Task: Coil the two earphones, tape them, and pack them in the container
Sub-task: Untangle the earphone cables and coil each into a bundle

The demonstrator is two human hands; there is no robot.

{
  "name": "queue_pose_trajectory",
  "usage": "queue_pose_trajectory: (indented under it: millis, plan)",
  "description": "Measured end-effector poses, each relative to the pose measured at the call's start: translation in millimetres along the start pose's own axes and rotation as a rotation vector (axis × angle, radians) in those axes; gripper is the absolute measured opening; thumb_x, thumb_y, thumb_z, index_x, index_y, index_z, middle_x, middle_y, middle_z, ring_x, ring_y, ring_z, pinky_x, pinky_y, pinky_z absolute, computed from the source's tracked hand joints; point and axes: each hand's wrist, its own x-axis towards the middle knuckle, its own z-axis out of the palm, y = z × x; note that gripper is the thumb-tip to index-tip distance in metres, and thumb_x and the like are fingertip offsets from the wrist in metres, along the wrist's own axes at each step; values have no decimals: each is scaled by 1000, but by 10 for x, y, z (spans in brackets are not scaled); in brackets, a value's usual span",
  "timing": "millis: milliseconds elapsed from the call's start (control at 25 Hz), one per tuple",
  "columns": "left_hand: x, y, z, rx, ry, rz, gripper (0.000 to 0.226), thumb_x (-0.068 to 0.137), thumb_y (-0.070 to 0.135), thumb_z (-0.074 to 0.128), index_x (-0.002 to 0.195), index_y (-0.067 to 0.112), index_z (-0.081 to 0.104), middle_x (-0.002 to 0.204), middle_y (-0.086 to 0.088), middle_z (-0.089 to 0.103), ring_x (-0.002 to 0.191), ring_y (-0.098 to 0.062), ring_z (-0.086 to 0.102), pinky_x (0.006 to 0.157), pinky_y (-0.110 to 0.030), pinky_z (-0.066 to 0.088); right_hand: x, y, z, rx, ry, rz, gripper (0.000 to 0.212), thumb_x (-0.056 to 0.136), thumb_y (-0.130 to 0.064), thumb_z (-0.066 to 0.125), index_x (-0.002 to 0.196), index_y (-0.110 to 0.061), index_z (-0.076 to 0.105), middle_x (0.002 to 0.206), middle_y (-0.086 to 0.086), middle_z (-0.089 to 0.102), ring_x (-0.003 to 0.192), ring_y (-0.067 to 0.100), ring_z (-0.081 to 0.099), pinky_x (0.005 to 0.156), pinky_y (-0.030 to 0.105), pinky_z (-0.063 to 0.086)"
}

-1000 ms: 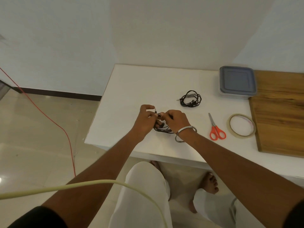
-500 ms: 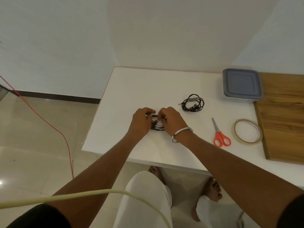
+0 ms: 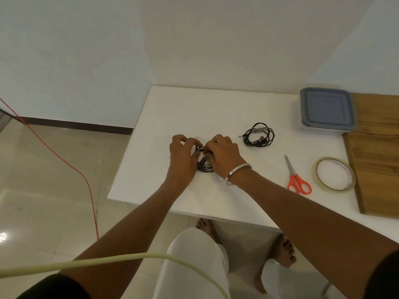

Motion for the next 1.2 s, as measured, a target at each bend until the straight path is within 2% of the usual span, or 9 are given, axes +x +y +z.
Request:
queue_pose_trajectory:
  millis: [200,320,480,560,640,800,1000,1200]
  plan:
    - [-28,-11,-30,36,-29,18,15,92,5,58,104,10,65,119,-8,47,114,-21,45,90,-18,33,-106,4,39,-41,-15,-37,14,89,-17,50,99,-18,60,112,4,49,104,25,43,82,35,30]
    - [-31,-7,-79,47,-16,53,19,93,2,54,104,7,68,110,-7,50,103,-16,50,83,-13,33,-109,-38,59,20,-24,-25,20,81,-9,50,91,-19,64,111,1,49,106,23,42,84,34,29]
    - [-58,5,-107,46,-8,81,24,95,2,50,107,5,70,103,-6,52,89,-13,52,75,-12,39,-56,-51,57,66,-34,24,26,79,-4,53,82,-24,70,109,-3,50,106,21,39,80,31,19]
    - [-93,-3,-99,35,-5,80,25,95,4,51,111,6,69,103,-6,53,92,-17,53,77,-19,43,-48,-34,69,64,-36,11,22,81,-8,56,84,-26,69,110,-5,50,108,20,38,80,30,18]
    - [-158,-35,-86,20,-33,103,26,95,8,55,118,9,67,108,-6,52,99,-17,49,83,-21,40,-53,-10,83,64,-41,-6,16,83,-16,58,95,-25,65,115,-6,49,110,19,38,81,30,19]
    - [-239,-113,-95,23,-104,116,38,93,16,61,130,15,60,124,-4,47,107,-12,38,90,-20,32,-42,18,99,26,-57,-57,27,84,-28,61,110,-22,60,119,-7,49,113,17,40,81,30,20]
    - [-56,-56,-129,42,-139,92,40,92,1,52,131,9,58,129,-10,46,118,-22,41,93,-15,28,121,-36,114,3,-51,-24,27,85,-22,58,111,-18,58,120,-3,48,113,19,41,83,30,21]
    - [52,-44,-175,45,-118,39,44,89,-7,47,130,3,58,127,-13,50,118,-26,45,99,-19,34,224,-106,90,13,-83,23,28,86,-21,59,113,-17,57,123,-1,47,115,22,40,88,35,28]
